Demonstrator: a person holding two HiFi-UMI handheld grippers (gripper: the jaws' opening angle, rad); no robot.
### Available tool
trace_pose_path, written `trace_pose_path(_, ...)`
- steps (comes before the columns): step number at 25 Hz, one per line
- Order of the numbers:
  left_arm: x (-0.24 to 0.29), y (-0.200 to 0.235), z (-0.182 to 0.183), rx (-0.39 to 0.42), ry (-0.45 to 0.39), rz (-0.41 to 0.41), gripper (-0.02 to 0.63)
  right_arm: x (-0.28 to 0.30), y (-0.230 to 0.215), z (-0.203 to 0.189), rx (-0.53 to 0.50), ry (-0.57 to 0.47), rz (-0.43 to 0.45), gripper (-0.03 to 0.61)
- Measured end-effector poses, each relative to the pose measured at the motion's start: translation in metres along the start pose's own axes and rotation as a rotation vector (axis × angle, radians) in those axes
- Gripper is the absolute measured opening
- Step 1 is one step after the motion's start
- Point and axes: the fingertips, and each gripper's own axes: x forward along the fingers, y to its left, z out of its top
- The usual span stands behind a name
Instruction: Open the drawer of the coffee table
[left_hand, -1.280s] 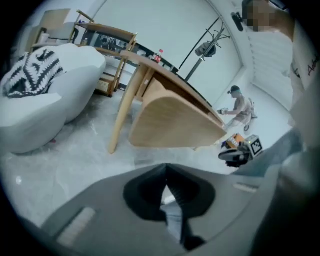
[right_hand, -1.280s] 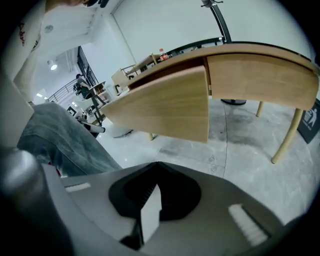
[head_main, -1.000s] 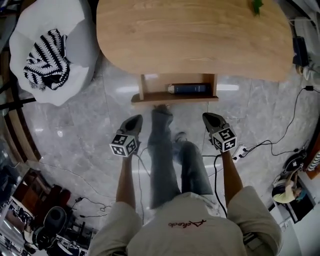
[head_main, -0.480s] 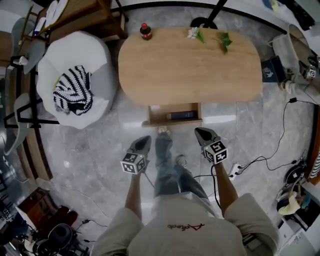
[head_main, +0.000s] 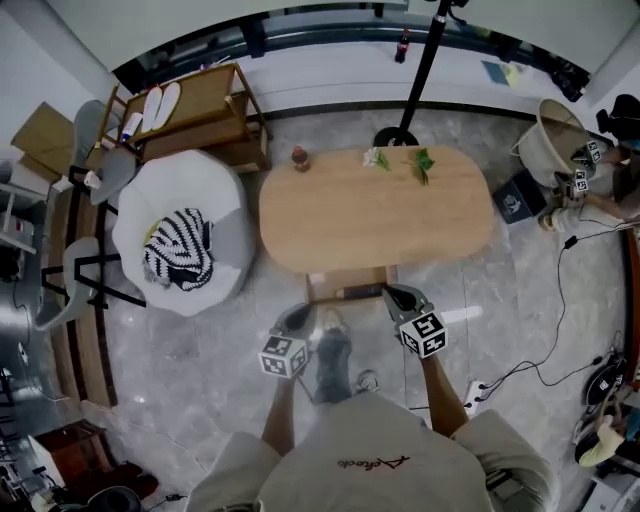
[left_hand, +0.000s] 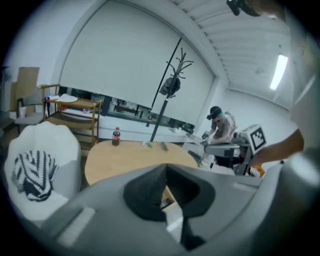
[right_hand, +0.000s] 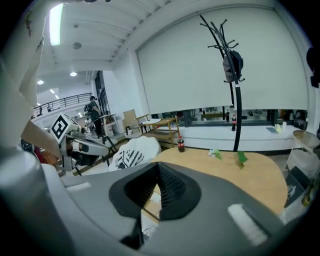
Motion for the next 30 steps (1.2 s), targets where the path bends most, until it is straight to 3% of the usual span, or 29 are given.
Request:
trace_pose_path(10,-0.078,-0.089,0.084,0.134,-0.179,0.011,0.000,-0.107,0.060,0.082,-0.108,-0.185,-0.024,0.005)
trace_pose_path(15,-0.112,-0.134,0.110,0.201,-0.270,0.013,0.000,-0.167,0.077,0.106,-0.173,-0.280,-0.051,0.005)
trace_pose_path(22,-0.142,-0.172,0.124,0.272,-0.330,0.021,0.000,-0.216,0.094,0.123,-0.237,-0.356,-0.077,0.005)
trace_pose_path(30,-0.155,-0.196,0.110,0.275,-0.338,0.022,0.000,-0.241,0.103,0.116,-0.237,-0.376,-0.082,0.005)
